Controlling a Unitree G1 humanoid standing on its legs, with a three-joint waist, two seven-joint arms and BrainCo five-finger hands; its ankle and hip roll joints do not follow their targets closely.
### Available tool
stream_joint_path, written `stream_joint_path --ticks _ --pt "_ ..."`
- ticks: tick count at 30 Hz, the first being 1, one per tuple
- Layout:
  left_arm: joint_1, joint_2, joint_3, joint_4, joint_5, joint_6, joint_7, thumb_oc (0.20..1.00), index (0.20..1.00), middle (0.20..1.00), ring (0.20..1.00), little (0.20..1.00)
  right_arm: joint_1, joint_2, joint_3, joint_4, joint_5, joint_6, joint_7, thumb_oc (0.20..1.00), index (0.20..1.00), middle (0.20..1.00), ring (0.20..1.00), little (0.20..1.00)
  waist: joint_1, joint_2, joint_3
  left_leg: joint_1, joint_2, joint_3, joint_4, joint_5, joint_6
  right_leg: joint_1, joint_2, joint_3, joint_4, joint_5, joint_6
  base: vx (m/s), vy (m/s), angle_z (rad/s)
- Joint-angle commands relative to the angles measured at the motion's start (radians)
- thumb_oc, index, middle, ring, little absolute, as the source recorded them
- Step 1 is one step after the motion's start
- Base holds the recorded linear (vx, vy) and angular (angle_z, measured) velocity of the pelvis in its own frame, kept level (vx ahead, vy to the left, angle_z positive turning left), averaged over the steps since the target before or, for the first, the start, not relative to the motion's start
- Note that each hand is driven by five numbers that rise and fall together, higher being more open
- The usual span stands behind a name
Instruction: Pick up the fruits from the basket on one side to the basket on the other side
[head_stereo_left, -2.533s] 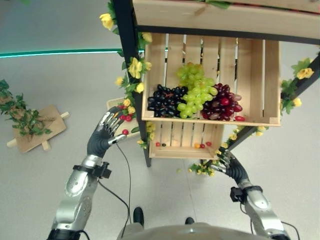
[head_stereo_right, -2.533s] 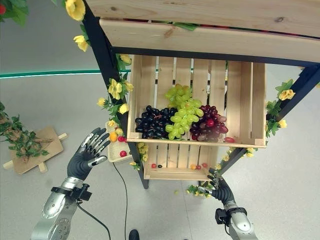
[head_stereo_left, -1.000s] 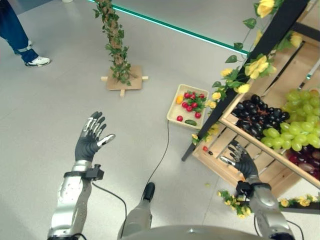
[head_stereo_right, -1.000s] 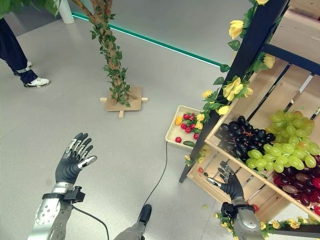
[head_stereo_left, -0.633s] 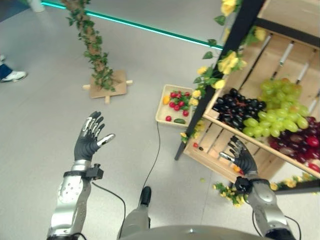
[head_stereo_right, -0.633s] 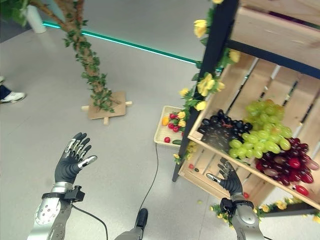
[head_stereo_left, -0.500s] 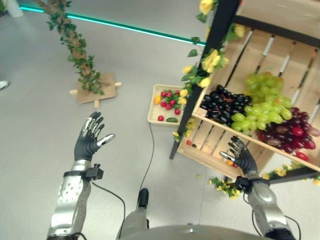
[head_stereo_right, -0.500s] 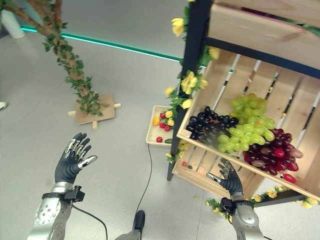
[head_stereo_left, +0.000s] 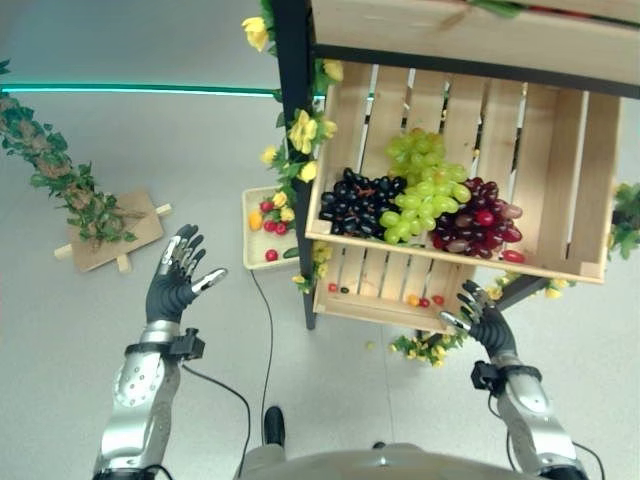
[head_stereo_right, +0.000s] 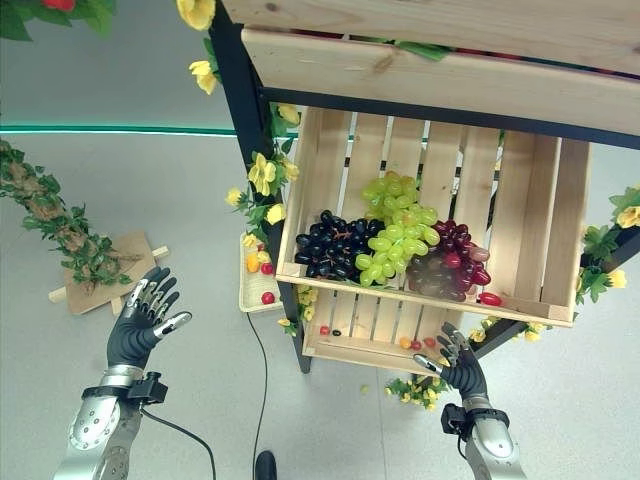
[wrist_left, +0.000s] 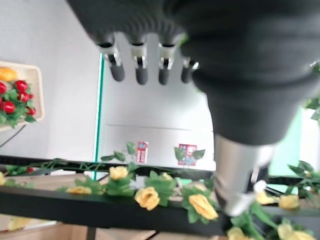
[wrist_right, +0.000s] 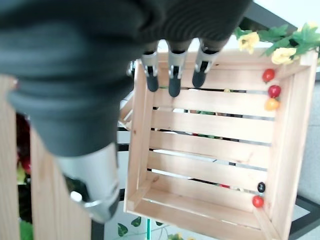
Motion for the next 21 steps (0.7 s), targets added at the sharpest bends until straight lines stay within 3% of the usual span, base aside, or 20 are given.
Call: stream_joint_path --ticks 1,11,18,19,21 --pt "-0.033 0.013 0.012 0.021 0.044 -0.061 0.004 1.000 1.000 1.000 1.000 1.000 -0.032 -0.020 -0.022 -0.069 0.021 -0.047 0.005 1.000 1.000 1.000 1.000 1.000 -0.004 -0.017 -0.020 0.044 0.027 -0.015 0.129 -0.181 -0.012 -0.110 -0.039 -0.018 -0.016 0.128 0.042 0.00 0.000 0.00" --pt "-0.030 0.014 0.003 0.020 0.058 -0.059 0.014 1.000 1.000 1.000 1.000 1.000 -0.030 -0.017 -0.016 -0.059 0.014 -0.048 -0.001 1.000 1.000 1.000 1.000 1.000 -0.008 -0.019 -0.024 0.049 0.026 -0.010 0.132 -0.188 -0.009 -0.100 -0.037 -0.023 -0.018 0.127 0.042 0.00 -0.003 0.01" --pt "-0.069 0.049 0.008 0.012 0.084 -0.070 0.039 1.000 1.000 1.000 1.000 1.000 -0.052 -0.035 -0.019 -0.069 0.018 -0.048 -0.002 1.000 1.000 1.000 1.000 1.000 -0.008 -0.039 0.025 -0.030 0.001 0.000 0.323 -0.266 0.007 -0.169 -0.070 0.023 0.106 0.112 0.053 -0.06 0.052 -0.05" --pt "-0.079 0.052 0.004 0.009 0.090 -0.071 0.045 1.000 1.000 1.000 1.000 1.000 -0.054 -0.038 -0.017 -0.067 0.015 -0.047 -0.001 1.000 1.000 1.000 1.000 1.000 -0.010 -0.038 0.037 -0.031 -0.002 0.003 0.327 -0.271 0.011 -0.180 -0.076 0.030 0.125 0.117 0.056 -0.10 0.107 -0.14" --pt "-0.100 0.053 -0.002 0.014 0.090 -0.075 0.055 1.000 1.000 1.000 1.000 1.000 -0.060 -0.044 -0.011 -0.060 -0.009 -0.044 -0.003 1.000 1.000 1.000 1.000 1.000 -0.018 -0.040 0.057 -0.037 -0.018 0.020 0.310 -0.267 0.024 -0.209 -0.093 0.048 0.110 0.182 0.082 -0.17 0.152 -0.08"
